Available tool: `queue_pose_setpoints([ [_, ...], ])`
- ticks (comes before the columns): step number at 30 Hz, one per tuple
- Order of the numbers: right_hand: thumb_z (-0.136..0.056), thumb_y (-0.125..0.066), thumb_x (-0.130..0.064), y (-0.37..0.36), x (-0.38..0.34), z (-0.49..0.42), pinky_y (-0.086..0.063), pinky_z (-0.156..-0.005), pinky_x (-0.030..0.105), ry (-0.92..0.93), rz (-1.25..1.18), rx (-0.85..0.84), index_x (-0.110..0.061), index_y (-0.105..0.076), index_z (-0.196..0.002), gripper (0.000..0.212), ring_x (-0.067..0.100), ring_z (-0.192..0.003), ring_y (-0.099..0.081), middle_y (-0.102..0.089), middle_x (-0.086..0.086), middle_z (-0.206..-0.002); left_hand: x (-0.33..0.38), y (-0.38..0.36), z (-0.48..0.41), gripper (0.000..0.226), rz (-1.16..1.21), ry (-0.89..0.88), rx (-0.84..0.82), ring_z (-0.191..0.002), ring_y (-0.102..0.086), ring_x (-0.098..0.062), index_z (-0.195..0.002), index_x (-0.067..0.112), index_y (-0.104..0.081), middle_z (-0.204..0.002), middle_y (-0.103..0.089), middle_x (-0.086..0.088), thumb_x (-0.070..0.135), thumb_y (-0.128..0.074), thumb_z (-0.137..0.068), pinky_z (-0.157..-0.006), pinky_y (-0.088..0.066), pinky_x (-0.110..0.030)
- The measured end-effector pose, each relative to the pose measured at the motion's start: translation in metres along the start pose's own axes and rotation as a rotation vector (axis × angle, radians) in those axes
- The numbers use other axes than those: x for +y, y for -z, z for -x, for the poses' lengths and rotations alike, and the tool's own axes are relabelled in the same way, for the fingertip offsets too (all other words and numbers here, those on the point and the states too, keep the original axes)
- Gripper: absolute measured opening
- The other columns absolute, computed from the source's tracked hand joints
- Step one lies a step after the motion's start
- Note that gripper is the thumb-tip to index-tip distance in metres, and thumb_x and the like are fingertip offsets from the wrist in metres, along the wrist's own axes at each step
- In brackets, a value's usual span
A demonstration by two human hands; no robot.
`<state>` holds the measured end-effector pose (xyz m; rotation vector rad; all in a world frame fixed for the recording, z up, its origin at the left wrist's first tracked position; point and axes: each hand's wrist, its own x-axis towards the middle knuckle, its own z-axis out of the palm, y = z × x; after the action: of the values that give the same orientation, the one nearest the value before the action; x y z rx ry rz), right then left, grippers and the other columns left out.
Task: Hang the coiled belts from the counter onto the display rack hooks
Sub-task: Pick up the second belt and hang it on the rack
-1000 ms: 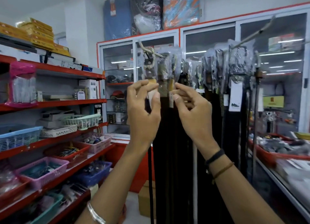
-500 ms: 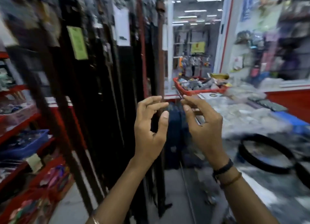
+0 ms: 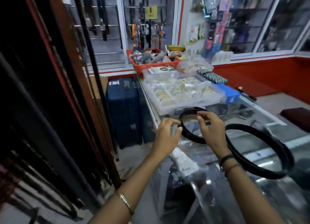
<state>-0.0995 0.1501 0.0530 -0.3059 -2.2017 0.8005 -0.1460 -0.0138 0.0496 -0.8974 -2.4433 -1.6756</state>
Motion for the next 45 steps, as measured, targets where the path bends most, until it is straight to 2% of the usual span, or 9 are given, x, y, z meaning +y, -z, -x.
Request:
queue_pose_setpoints([
  [9,-0.090,-0.059,-0.031,-0.047,0.084,-0.096,-0.043,-0.098,0.047,-0.095,0.417,-0.481,-0.003,-0.049,-0.127,0.047,0.037,-0.117,-0.051,-0.053,0.021,-0.129,-0.035,-0.073,-0.060,0.038,-0.215,0.382,-0.172,-0.117,-0.047,-0.031,-0.117,0.004,-0.046,-0.131,-0.040,-0.015,0.030,-0.058,-0.091,-0.093,-0.041,-0.035],
  [14,-0.087,-0.062,-0.033,-0.072,0.106,-0.121,-0.041,-0.100,0.051,-0.156,0.477,-0.689,-0.006,-0.043,-0.130,0.054,0.039,-0.119,-0.048,-0.047,0.020,-0.133,-0.043,-0.077,-0.078,0.027,-0.231,0.454,-0.165,-0.119,-0.045,-0.033,-0.108,0.000,-0.050,-0.131,-0.038,-0.020,0.017,-0.058,-0.088,-0.095,-0.044,-0.043],
  [19,-0.082,-0.067,-0.041,-0.076,0.104,-0.126,-0.043,-0.095,0.045,-0.030,0.575,-0.662,-0.020,-0.054,-0.126,0.050,0.037,-0.114,-0.051,-0.055,0.014,-0.123,-0.050,-0.064,-0.083,0.018,-0.293,0.431,-0.137,-0.101,-0.057,-0.031,-0.100,0.007,-0.059,-0.112,-0.055,-0.012,0.013,-0.057,-0.084,-0.082,-0.049,-0.041],
  [22,-0.081,-0.070,-0.035,-0.077,0.093,-0.117,-0.048,-0.077,0.038,0.001,0.528,-0.754,-0.015,-0.064,-0.112,0.037,0.033,-0.102,-0.059,-0.063,0.014,-0.112,-0.052,-0.053,-0.081,0.013,-0.424,0.466,-0.132,-0.093,-0.058,-0.031,-0.095,0.014,-0.056,-0.106,-0.060,-0.007,0.017,-0.056,-0.082,-0.069,-0.042,-0.035],
  [26,-0.083,-0.069,-0.026,-0.073,0.080,-0.100,-0.032,-0.056,0.029,0.023,0.405,-0.763,-0.003,-0.064,-0.091,0.025,0.032,-0.086,-0.059,-0.065,0.017,-0.093,-0.052,-0.038,-0.076,0.016,-0.473,0.460,-0.106,-0.100,-0.060,-0.036,-0.100,0.019,-0.061,-0.113,-0.065,-0.009,0.018,-0.057,-0.085,-0.072,-0.042,-0.035],
  [33,-0.084,-0.068,-0.021,-0.049,0.042,-0.081,-0.039,-0.057,0.030,-0.078,0.143,-0.729,-0.006,-0.061,-0.096,0.021,0.026,-0.072,-0.057,-0.063,0.009,-0.082,-0.036,-0.011,-0.065,0.021,-0.453,0.325,-0.067,-0.099,-0.064,-0.032,-0.103,0.027,-0.064,-0.109,-0.070,-0.003,0.023,-0.058,-0.084,-0.077,-0.051,-0.037],
  [39,-0.081,-0.070,-0.017,-0.026,-0.035,-0.077,-0.037,-0.051,0.020,0.060,-0.010,-0.663,-0.019,-0.056,-0.076,0.015,0.017,-0.060,-0.055,-0.062,0.003,-0.067,-0.019,0.044,-0.039,0.027,-0.532,0.075,0.106,-0.103,-0.064,-0.026,-0.116,0.037,-0.058,-0.117,-0.068,0.006,0.033,-0.054,-0.089,-0.073,-0.046,-0.036],
  [42,-0.082,-0.070,-0.018,-0.020,-0.088,-0.062,-0.035,-0.045,0.012,0.143,-0.070,-0.550,-0.029,-0.048,-0.066,0.030,0.007,-0.052,-0.045,-0.051,-0.005,-0.057,-0.002,0.086,-0.022,0.023,-0.310,0.027,0.197,-0.098,-0.065,-0.019,-0.113,0.028,-0.064,-0.112,-0.070,0.004,0.034,-0.056,-0.093,-0.082,-0.053,-0.037],
  [45,-0.082,-0.070,-0.019,-0.017,-0.146,-0.042,-0.035,-0.051,0.011,0.199,-0.125,-0.419,-0.016,-0.059,-0.078,0.012,0.010,-0.055,-0.047,-0.056,-0.002,-0.062,0.025,0.127,-0.007,0.024,-0.096,-0.012,0.269,-0.098,-0.063,-0.009,-0.105,0.018,-0.067,-0.102,-0.069,0.005,0.034,-0.052,-0.095,-0.085,-0.048,-0.025],
])
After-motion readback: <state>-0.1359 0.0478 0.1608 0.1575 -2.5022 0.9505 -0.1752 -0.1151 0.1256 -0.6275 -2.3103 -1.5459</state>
